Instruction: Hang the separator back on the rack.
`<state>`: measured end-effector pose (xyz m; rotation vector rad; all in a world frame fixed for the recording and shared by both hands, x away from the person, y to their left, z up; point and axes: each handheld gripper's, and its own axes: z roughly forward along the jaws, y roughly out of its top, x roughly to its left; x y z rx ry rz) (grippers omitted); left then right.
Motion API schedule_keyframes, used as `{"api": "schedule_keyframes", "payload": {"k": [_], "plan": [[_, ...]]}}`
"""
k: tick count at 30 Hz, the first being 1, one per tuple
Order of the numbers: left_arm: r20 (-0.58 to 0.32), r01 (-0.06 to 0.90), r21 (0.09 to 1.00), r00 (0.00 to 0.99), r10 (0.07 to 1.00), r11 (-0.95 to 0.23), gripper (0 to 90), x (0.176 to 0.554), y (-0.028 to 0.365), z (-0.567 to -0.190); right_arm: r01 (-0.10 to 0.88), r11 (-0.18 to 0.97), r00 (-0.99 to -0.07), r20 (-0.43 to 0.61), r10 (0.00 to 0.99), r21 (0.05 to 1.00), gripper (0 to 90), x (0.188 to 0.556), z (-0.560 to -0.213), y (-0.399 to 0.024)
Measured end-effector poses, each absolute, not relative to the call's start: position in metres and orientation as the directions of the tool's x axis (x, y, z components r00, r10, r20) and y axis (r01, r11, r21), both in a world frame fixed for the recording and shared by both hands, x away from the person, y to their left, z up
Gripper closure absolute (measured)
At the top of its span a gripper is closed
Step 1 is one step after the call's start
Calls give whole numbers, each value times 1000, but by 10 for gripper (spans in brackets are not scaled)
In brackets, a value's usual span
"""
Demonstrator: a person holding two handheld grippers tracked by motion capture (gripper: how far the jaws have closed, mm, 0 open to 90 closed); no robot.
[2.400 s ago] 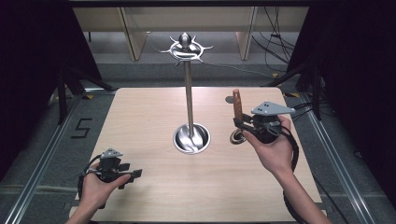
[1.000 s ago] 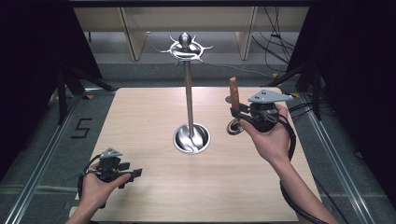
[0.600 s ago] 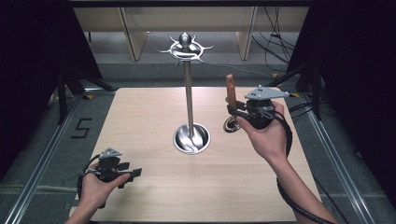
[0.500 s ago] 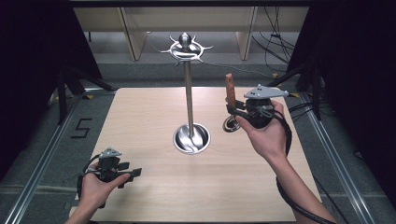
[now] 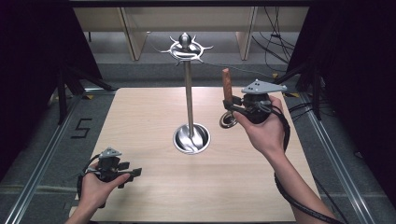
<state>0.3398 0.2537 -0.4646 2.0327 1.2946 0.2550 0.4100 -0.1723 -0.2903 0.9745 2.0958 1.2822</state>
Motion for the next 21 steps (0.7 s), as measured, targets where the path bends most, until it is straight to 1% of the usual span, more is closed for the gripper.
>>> {"api": "schedule_keyframes", "payload": {"k": [1, 2, 3, 4, 5, 7, 9, 10, 12, 13, 14, 15, 17, 18, 21], "plan": [[-199, 716, 651, 479, 855, -250, 370, 340, 254, -465, 308, 308, -625, -53, 779, 900, 696, 410, -290, -172], [-199, 716, 652, 479, 855, -249, 371, 340, 254, -465, 323, 291, -622, -30, 782, 900, 696, 409, -289, -171], [-198, 716, 652, 478, 855, -249, 370, 340, 254, -464, 300, 318, -634, -62, 771, 899, 696, 411, -288, -172], [-196, 714, 656, 477, 857, -247, 371, 340, 253, -465, 315, 308, -629, -46, 776, 898, 696, 410, -287, -171], [-199, 716, 653, 478, 855, -249, 371, 340, 254, -464, 309, 290, -622, -38, 782, 906, 696, 410, -288, -169], [-197, 716, 651, 480, 855, -252, 371, 340, 254, -465, 301, 320, -638, -60, 768, 898, 696, 411, -286, -171], [-196, 713, 656, 477, 857, -247, 371, 340, 253, -464, 303, 298, -632, -43, 774, 905, 695, 412, -286, -170], [-196, 711, 658, 477, 857, -246, 371, 340, 253, -464, 292, 320, -649, -60, 759, 901, 696, 413, -285, -172], [-200, 714, 657, 475, 857, -242, 371, 339, 253, -464, 308, 304, -643, -38, 765, 901, 696, 412, -284, -171], [-200, 714, 657, 475, 857, -242, 371, 340, 253, -464, 284, 303, -633, -60, 772, 910, 695, 413, -284, -171], [-201, 714, 657, 474, 857, -240, 371, 340, 253, -464, 291, 293, -637, -44, 770, 911, 695, 413, -284, -170], [-201, 714, 658, 474, 857, -241, 371, 340, 254, -464, 282, 303, -647, -53, 760, 910, 695, 413, -283, -171], [-201, 715, 657, 471, 859, -238, 371, 339, 253, -464, 284, 305, -660, -45, 750, 909, 695, 413, -282, -170], [-200, 715, 657, 471, 859, -239, 371, 339, 254, -464, 300, 296, -656, -29, 755, 907, 696, 412, -281, -169], [-200, 715, 657, 471, 859, -239, 371, 339, 254, -464, 296, 301, -655, -36, 755, 907, 696, 411, -280, -169]]}}
